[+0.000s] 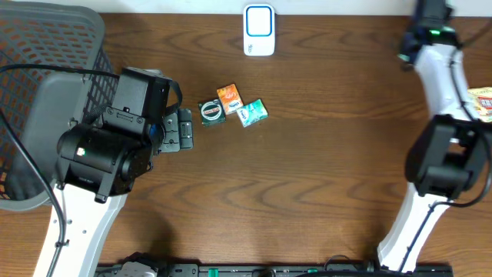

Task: Scan the item barcode
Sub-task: 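Carry the wipe pack to the far right and release it, then move the right gripper left over the light-blue wipe pack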

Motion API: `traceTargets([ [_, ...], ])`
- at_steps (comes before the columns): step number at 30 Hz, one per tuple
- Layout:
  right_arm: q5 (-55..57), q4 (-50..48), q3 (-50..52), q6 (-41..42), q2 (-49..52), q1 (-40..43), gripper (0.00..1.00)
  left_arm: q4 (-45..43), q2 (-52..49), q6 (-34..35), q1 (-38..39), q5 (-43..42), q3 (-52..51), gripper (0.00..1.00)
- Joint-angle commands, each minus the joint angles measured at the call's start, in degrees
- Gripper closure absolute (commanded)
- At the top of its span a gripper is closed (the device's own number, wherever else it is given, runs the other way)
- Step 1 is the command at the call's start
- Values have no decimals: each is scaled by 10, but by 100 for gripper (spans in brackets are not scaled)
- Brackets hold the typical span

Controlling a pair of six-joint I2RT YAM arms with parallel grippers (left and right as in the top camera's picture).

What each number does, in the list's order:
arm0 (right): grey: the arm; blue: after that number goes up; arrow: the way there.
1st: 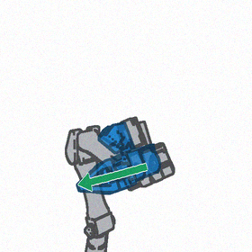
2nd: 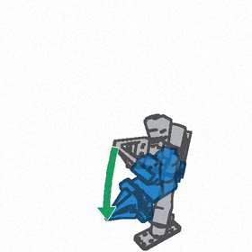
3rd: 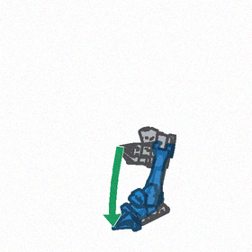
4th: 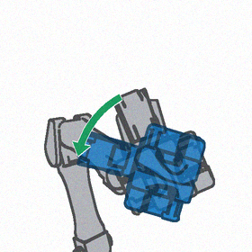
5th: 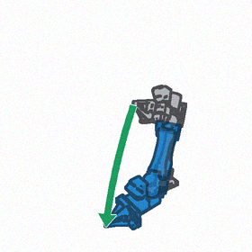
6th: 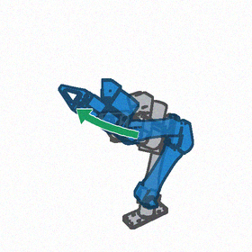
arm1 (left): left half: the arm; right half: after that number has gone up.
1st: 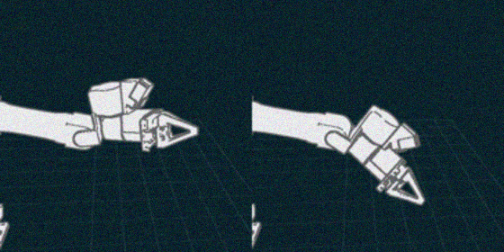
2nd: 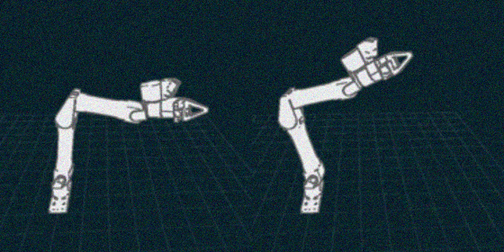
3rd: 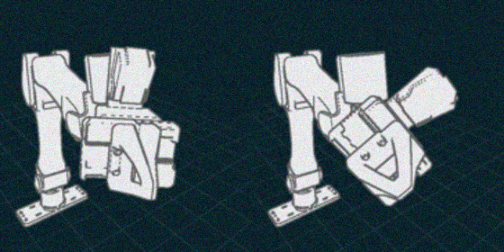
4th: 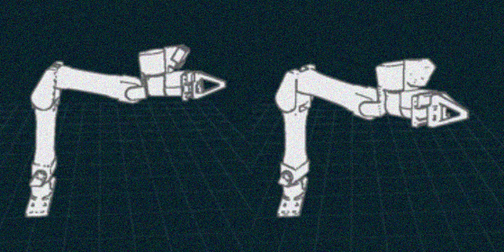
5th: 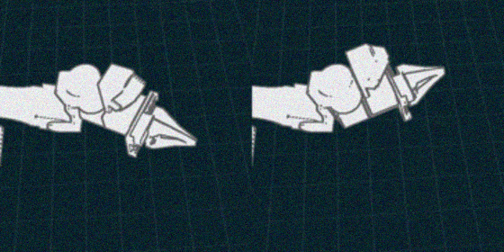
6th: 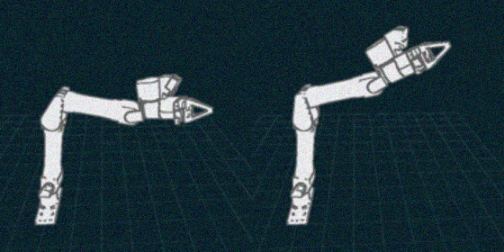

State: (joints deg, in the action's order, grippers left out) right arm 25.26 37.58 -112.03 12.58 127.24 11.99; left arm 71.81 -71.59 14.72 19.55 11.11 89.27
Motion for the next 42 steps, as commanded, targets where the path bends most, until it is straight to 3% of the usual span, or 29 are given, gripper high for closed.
traceTargets([
  [1, -83, 21, -3, -2, -4, 39, 3, 2, -3, -5, -3, 10, 5, 2],
  [7, -244, 42, 13, -2, -4, 83, 1, 2, -3, -5, -3, 10, 5, 2],
  [13, -334, 42, 47, -2, -4, 73, 1, 2, -3, -5, -3, 10, 5, 2],
  [27, -637, 50, 91, -50, -4, -76, 1, 2, -3, -5, -3, 10, 5, 2],
  [32, -635, 72, 91, -50, -4, -158, 1, 2, -3, -5, -3, 10, 5, 2],
  [42, -447, 51, 97, -49, -4, -311, 3, 2, -3, -5, -3, 10, 5, 2],
])
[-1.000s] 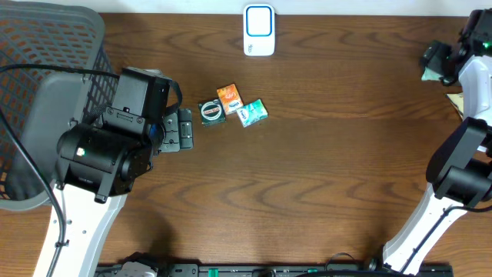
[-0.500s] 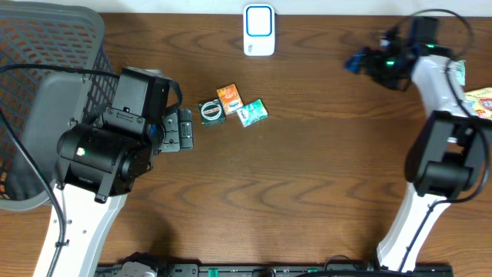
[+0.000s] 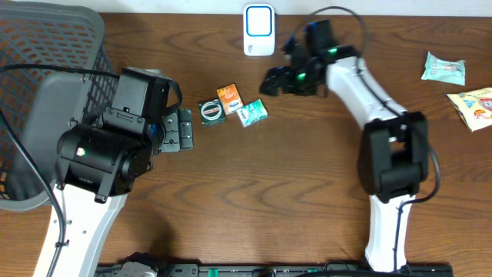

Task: Scan the item barcode
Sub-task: 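Move the right gripper left over the light-blue wipe pack, then grasp the light-blue wipe pack with the right gripper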

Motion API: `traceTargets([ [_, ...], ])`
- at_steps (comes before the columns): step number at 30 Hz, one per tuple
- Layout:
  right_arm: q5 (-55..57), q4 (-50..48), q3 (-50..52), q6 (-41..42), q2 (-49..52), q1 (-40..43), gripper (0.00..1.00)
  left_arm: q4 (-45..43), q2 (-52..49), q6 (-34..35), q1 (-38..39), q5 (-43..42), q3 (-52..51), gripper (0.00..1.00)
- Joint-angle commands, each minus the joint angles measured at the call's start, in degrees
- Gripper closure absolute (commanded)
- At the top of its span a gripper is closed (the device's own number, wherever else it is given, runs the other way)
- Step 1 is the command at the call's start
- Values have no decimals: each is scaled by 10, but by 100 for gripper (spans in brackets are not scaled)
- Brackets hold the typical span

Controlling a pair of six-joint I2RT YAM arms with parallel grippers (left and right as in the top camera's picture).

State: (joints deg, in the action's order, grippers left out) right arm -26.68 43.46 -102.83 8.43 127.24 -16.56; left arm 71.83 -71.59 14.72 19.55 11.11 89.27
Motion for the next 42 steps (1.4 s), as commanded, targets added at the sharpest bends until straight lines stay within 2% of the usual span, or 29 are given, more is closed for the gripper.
traceTargets([
  [1, 84, -14, 5, -8, -4, -37, 9, 2, -3, -5, -3, 10, 5, 2],
  [3, 97, -28, 5, -8, -4, -59, 19, 2, -3, -5, -3, 10, 5, 2],
  [6, 103, -47, 5, -8, -4, -85, 42, 2, -3, -5, -3, 10, 5, 2],
  [9, 108, -66, 5, -7, -4, -101, 69, 2, -3, -5, -3, 10, 5, 3],
  [11, 132, -71, 5, -4, -4, -110, 80, 2, -3, -5, -3, 10, 5, 2],
  [12, 148, -72, 5, 3, -4, -113, 83, 2, -3, -5, -3, 10, 5, 2],
  [17, 184, -72, 6, 9, -2, -116, 81, 2, -3, -5, -3, 10, 5, 2],
  [23, 163, -62, 9, 9, 15, -119, 99, 2, -3, -5, -3, 10, 5, 2],
  [36, 155, 66, 9, 10, 16, -120, 99, 2, -3, -5, -3, 10, 5, 2],
  [42, 154, 36, 8, 10, 2, -119, 99, 2, -3, -5, -3, 10, 5, 2],
])
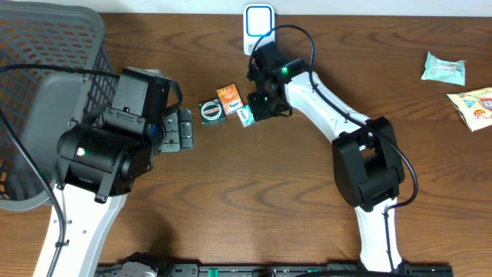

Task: Scan the item barcode
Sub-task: 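Grasp the light-blue wipe pack with the right gripper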

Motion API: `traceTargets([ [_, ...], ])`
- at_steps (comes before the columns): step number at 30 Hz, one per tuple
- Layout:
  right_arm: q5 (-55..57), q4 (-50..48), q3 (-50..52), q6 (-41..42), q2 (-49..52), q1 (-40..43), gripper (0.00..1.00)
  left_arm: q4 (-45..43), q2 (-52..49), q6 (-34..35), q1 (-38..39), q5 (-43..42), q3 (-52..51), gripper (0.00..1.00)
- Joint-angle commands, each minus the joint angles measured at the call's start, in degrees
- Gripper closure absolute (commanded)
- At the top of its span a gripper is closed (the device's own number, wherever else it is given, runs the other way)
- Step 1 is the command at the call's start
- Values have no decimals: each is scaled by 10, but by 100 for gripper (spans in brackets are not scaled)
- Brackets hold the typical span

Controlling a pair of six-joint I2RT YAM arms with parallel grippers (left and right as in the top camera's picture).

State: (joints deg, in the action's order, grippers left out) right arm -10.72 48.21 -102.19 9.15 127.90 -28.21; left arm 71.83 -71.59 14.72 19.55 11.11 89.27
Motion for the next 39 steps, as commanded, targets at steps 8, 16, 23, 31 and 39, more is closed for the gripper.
traceTargets([
  [8, -3, -151, -1, 2, -23, 0, 99, 2, -3, -5, -3, 10, 5, 2],
  [16, 48, -170, 0, 2, 15, 0, 98, 2, -3, -5, -3, 10, 5, 2],
  [23, 14, -105, 0, 2, 37, 0, 99, 2, -3, -5, -3, 10, 5, 2],
  [31, -3, 8, -1, 0, 36, 1, 99, 2, -3, -5, -3, 10, 5, 2],
  [39, -3, 167, -27, 0, 25, 4, 99, 2, -3, -5, -3, 10, 5, 2],
])
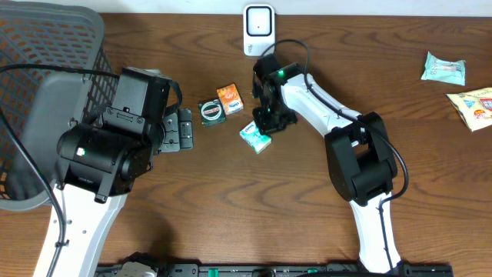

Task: Scan the item barcode
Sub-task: 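Grasp the light-blue wipe pack with the right gripper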

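A teal packet (254, 137) lies slanted on the brown table (307, 192), below an orange box (230, 98) and a round green tin (211, 111). My right gripper (265, 127) points down at the packet's upper right edge and appears shut on it; the wrist body hides the fingertips. The white and blue scanner (259, 29) stands at the table's far edge. To the left of the tin, my left gripper (181, 129) is open and holds nothing.
A dark mesh basket (46, 46) fills the far left. Two snack packets (443, 68) (473, 104) lie at the right edge. The right arm's base (377, 231) rises from the front edge.
The right gripper has shifted down and slightly right from beside the orange box. The teal packet has gone with it, away from the box and tin, and now lies turned. The left arm is unchanged.
The right arm first stood at the far right corner with the three items grouped mid-table. It then reached near the scanner, then sat over the teal packet. Now the packet sits apart from the other two, at the gripper's tip. The left arm never moved.
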Motion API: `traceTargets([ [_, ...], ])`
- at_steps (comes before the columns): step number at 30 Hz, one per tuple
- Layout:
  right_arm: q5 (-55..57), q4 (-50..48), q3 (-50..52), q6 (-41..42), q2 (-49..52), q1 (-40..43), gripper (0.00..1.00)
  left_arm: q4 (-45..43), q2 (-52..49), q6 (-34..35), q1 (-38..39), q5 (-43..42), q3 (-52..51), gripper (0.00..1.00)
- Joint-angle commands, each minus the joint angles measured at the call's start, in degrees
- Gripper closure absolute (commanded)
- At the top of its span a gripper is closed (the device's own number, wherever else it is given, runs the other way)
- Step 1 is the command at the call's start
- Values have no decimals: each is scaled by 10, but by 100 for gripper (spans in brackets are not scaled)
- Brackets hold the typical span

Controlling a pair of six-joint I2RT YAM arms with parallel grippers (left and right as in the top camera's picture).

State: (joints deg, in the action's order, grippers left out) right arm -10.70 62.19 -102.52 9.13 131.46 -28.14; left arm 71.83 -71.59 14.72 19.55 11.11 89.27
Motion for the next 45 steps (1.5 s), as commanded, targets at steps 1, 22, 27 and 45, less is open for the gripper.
traceTargets([
  [1, -3, 42, -31, -3, -11, 3, 98, 2, -3, -5, -3, 10, 5, 2],
  [22, -19, 33, -50, -52, -23, 3, 32, 2, -3, -5, -3, 10, 5, 2],
  [27, -19, 46, -58, -47, -33, 20, 44, 2, -3, -5, -3, 10, 5, 2],
  [45, -66, 33, -49, -64, -48, 3, 19, 2, -3, -5, -3, 10, 5, 2],
])
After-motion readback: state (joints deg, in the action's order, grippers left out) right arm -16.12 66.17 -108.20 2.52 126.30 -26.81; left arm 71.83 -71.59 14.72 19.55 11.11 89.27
